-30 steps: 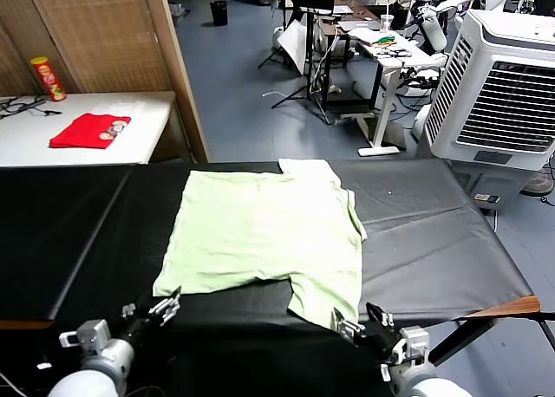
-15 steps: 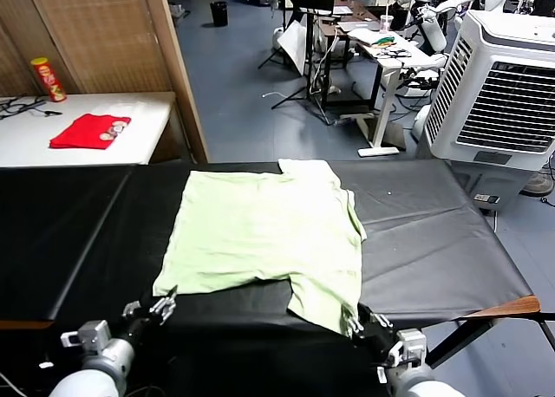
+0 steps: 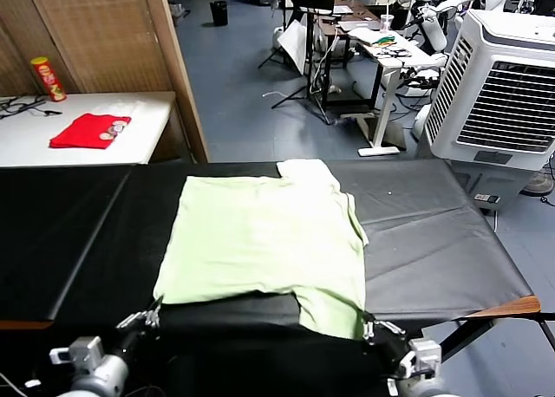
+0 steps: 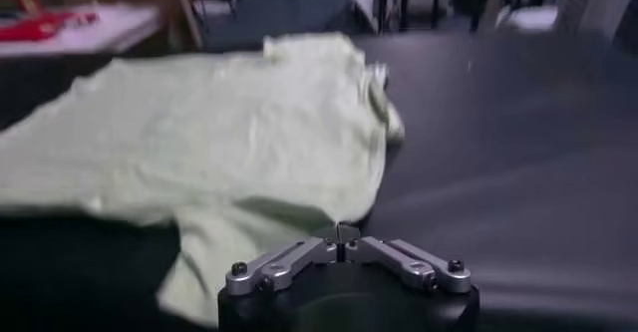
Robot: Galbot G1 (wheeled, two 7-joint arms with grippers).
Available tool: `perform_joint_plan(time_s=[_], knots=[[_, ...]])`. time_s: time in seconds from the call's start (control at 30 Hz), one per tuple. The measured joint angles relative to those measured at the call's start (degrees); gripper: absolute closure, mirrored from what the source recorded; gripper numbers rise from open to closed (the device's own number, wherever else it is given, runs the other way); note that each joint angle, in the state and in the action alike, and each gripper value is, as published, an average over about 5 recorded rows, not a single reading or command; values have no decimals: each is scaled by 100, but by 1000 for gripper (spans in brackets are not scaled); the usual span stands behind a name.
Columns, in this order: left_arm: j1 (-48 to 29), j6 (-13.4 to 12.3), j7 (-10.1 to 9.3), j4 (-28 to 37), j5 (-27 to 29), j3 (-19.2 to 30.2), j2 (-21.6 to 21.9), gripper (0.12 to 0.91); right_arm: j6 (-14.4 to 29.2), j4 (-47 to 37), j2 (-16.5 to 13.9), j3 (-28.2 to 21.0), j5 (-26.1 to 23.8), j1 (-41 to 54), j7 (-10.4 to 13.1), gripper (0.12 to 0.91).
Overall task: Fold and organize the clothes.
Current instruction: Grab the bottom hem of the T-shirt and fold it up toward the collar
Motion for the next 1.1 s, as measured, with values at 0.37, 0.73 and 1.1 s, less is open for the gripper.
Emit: perform_joint_plan(time_s=[0.37, 0.73, 1.1], knots=[[-1332, -103, 15, 817, 214, 343, -62, 902, 385, -1593, -328, -475, -66, 1817, -78, 904], [-2365, -164, 40, 1849, 425, 696, 121, 902, 833, -3095, -118, -1191, -480, 3203, -243, 904], [-2713, -142, 14, 2240, 647, 778, 88, 869, 554, -3260, -52, -1318, -629, 3348, -448, 549]])
